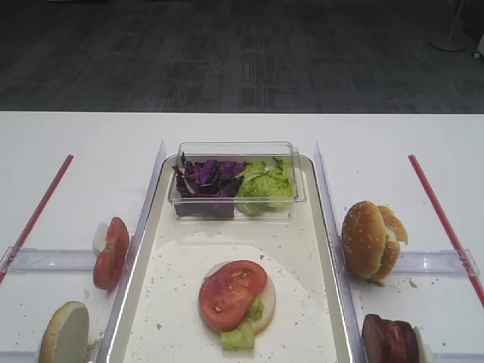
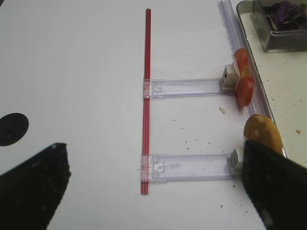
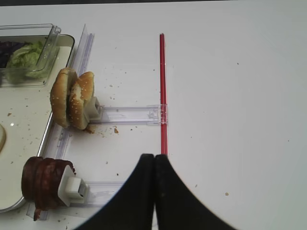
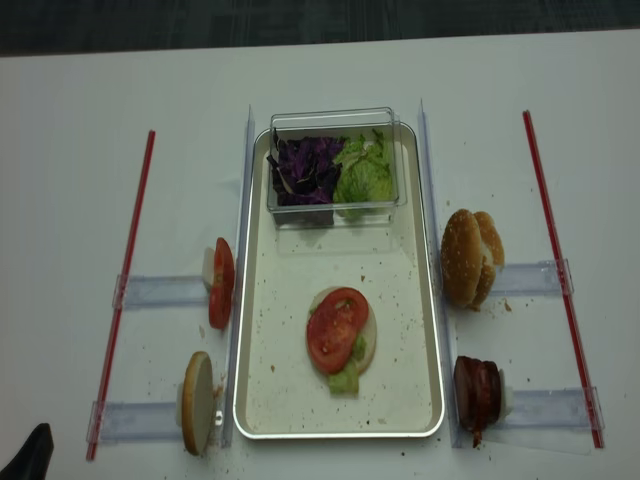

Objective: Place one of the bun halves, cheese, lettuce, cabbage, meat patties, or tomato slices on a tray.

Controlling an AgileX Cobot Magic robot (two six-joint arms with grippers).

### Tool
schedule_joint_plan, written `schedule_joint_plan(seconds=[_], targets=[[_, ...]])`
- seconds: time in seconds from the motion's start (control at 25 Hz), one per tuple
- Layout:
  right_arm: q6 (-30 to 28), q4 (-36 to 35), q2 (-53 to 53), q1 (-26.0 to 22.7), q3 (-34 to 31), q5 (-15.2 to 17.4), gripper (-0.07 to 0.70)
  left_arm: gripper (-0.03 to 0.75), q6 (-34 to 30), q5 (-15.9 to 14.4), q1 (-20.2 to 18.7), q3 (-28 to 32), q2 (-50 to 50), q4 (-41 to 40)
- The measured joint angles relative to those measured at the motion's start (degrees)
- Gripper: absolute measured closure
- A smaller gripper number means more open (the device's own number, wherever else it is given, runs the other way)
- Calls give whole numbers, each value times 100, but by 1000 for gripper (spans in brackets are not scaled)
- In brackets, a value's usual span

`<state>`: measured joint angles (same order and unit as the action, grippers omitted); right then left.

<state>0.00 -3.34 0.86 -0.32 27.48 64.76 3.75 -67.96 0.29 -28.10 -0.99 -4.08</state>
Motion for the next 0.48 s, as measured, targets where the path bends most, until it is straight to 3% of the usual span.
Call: schedule_joint_plan(seconds=[0.48], targets=[[0,0,0,0,0,0,595,44,-13,0,0,0,0,0]])
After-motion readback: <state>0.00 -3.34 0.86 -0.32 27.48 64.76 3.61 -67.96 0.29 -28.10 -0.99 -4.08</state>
